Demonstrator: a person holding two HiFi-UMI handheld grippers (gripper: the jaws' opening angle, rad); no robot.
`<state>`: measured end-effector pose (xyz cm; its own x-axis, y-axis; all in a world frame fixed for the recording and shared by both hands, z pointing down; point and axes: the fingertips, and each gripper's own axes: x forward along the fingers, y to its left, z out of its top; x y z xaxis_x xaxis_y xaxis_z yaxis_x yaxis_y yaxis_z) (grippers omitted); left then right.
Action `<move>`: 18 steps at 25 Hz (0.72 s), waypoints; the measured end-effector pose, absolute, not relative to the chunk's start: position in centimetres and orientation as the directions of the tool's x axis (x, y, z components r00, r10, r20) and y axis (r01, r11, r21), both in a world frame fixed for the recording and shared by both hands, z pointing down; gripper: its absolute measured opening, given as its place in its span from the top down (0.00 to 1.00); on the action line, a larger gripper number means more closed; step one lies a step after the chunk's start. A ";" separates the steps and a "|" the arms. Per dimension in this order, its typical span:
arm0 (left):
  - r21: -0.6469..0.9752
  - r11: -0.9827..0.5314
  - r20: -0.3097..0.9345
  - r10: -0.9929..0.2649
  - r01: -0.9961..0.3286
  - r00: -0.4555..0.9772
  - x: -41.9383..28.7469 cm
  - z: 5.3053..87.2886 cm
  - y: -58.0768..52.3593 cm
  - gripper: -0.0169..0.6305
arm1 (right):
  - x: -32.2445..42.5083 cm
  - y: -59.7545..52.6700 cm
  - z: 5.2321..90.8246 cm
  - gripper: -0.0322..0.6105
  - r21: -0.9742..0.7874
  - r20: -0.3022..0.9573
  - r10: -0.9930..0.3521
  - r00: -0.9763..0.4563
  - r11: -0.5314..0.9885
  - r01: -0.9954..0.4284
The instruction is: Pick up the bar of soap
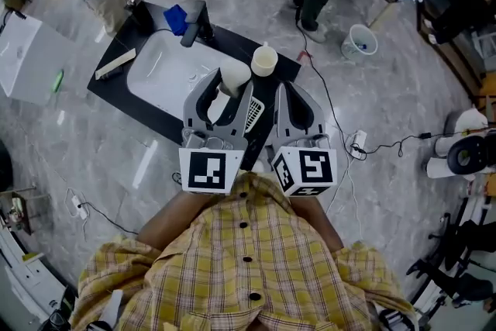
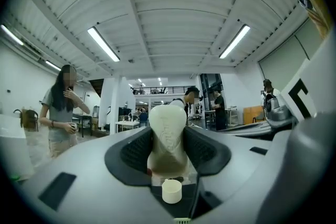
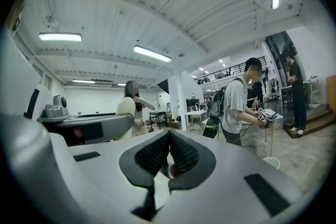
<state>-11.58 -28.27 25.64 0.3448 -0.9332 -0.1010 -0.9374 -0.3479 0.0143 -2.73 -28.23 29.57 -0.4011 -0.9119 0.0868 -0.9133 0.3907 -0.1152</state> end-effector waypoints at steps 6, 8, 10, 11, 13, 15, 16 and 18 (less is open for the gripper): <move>0.007 -0.330 -0.099 -0.940 -0.944 0.328 -12.5 25.8 -27.5 0.67 | -3.5 -27.3 28.8 0.92 -0.076 0.058 -0.909 -0.413 0.409 -0.910; -0.002 -0.328 -0.107 -0.939 -0.945 0.327 -12.5 25.6 -27.5 0.67 | -3.5 -27.4 28.5 0.92 -0.067 0.050 -0.910 -0.412 0.409 -0.910; -0.004 -0.323 -0.113 -0.940 -0.946 0.321 -12.6 25.5 -27.2 0.67 | -3.7 -27.2 28.4 0.92 -0.058 0.049 -0.910 -0.412 0.409 -0.911; -0.004 -0.321 -0.111 -0.941 -0.947 0.320 -12.7 25.6 -27.1 0.67 | -3.8 -27.2 28.4 0.92 -0.055 0.050 -0.909 -0.414 0.411 -0.910; -0.005 -0.322 -0.105 -0.941 -0.947 0.321 -12.8 25.8 -27.0 0.67 | -4.2 -27.1 28.4 0.92 -0.055 0.049 -0.906 -0.420 0.418 -0.907; -0.006 -0.325 -0.105 -0.940 -0.946 0.324 -12.7 26.0 -27.0 0.67 | -4.5 -27.0 28.5 0.92 -0.052 0.047 -0.904 -0.424 0.422 -0.905; -0.006 -0.327 -0.106 -0.940 -0.945 0.326 -12.7 26.1 -26.9 0.67 | -4.5 -26.9 28.6 0.92 -0.050 0.047 -0.904 -0.424 0.422 -0.905; -0.007 -0.330 -0.104 -0.939 -0.944 0.328 -12.6 26.3 -26.9 0.67 | -4.4 -26.9 28.7 0.92 -0.049 0.048 -0.906 -0.421 0.419 -0.907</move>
